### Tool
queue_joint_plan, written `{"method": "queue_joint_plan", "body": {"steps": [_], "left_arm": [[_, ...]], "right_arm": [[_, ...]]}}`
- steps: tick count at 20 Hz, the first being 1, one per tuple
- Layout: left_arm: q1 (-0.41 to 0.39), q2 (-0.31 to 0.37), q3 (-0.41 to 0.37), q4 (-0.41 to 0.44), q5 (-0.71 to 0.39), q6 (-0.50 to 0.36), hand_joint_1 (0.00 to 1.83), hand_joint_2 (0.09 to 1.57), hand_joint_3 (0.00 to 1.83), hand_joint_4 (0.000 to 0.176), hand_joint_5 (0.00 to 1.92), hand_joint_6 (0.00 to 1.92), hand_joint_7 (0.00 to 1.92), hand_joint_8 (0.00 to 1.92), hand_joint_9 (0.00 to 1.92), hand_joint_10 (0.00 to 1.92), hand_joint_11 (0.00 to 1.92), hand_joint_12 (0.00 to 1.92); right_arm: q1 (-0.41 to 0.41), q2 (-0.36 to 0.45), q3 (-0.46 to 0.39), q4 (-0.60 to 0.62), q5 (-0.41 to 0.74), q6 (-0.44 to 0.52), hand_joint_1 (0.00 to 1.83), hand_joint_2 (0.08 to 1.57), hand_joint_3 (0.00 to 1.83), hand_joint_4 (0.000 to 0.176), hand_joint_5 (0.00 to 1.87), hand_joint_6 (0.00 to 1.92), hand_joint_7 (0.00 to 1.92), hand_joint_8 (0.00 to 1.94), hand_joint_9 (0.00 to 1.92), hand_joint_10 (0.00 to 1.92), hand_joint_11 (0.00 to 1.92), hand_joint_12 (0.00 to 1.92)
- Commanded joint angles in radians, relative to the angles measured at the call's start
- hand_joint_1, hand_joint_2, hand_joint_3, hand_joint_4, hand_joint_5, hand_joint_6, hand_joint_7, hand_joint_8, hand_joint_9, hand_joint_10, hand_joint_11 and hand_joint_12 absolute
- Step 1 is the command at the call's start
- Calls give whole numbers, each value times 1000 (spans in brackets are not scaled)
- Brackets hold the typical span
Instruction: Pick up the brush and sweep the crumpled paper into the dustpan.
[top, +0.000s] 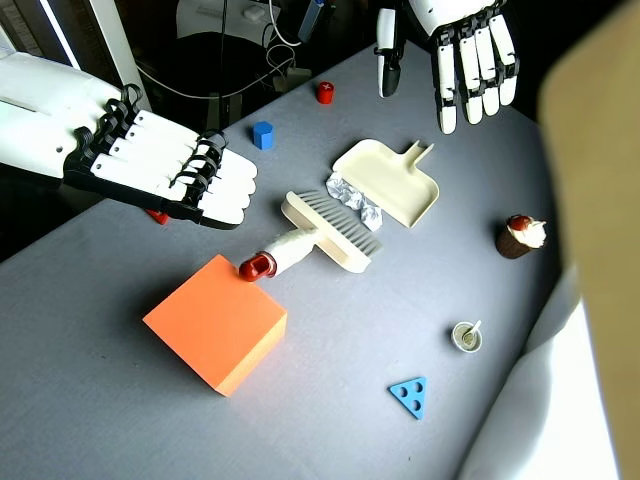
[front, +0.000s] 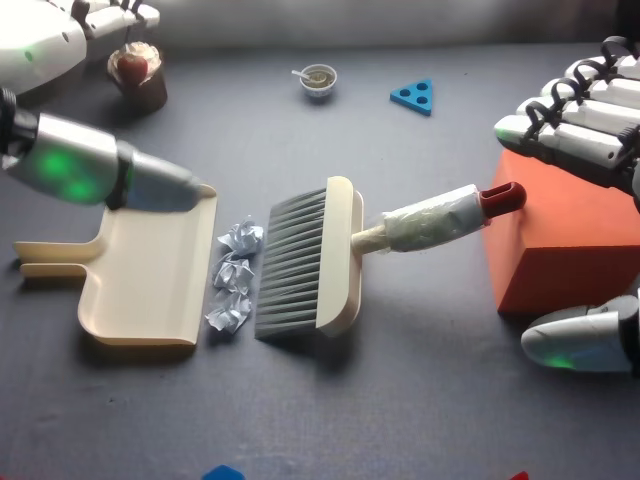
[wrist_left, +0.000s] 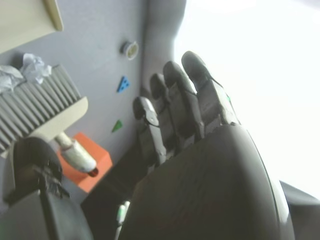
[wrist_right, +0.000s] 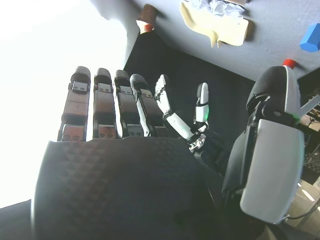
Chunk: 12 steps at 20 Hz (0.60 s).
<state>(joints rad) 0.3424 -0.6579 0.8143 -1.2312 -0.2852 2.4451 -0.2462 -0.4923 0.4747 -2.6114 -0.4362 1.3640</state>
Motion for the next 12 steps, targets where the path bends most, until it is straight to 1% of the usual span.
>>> {"method": "queue_joint_plan", "body": {"steps": [1, 2, 4, 6, 8, 9, 10, 12], "left_arm": [[-10, 4, 1, 24, -55, 6, 0, 812, 12, 0, 94, 0, 115, 2, 128, 9, 108, 148], [-12, 4, 0, 21, -57, 8, 0, 833, 17, 0, 84, 0, 110, 0, 120, 4, 100, 139], [-15, 4, -7, -11, -59, 42, 0, 863, 1, 0, 87, 0, 97, 2, 105, 2, 94, 100], [-14, 4, -10, -52, -51, 79, 0, 844, 0, 0, 93, 3, 111, 8, 112, 5, 81, 89], [-15, 4, -5, -53, -26, 93, 0, 816, 0, 0, 58, 0, 81, 0, 80, 0, 57, 72], [-16, 5, -3, -53, -17, 101, 0, 803, 0, 0, 57, 1, 75, 0, 79, 1, 75, 78], [-19, 8, -4, -53, -16, 116, 0, 787, 0, 0, 58, 1, 75, 0, 76, 0, 79, 78], [-19, 12, -7, -79, -24, 148, 0, 755, 0, 0, 77, 4, 105, 3, 103, 4, 111, 65]], "right_arm": [[17, 10, -1, -18, -105, 2, 0, 872, 0, 0, 77, 0, 96, 0, 90, 0, 68, 94], [17, 10, -1, -20, -105, 2, 0, 885, 3, 0, 54, 0, 79, 0, 79, 0, 54, 76], [17, 10, -1, -20, -105, 2, 0, 894, 5, 0, 68, 7, 94, 6, 99, 7, 73, 76], [17, 10, -1, -19, -105, 3, 0, 883, 0, 0, 65, 4, 87, 2, 79, 0, 53, 63], [17, 10, -1, -19, -105, 3, 0, 860, 0, 0, 78, 7, 102, 7, 92, 6, 62, 61], [17, 10, -1, -19, -105, 3, 0, 851, 0, 0, 80, 7, 103, 6, 92, 6, 67, 62], [17, 10, -1, -19, -105, 3, 0, 842, 0, 0, 49, 1, 68, 0, 60, 0, 42, 49], [17, 10, -1, -19, -105, 3, 0, 847, 0, 0, 27, 0, 42, 0, 36, 0, 27, 39]]}}
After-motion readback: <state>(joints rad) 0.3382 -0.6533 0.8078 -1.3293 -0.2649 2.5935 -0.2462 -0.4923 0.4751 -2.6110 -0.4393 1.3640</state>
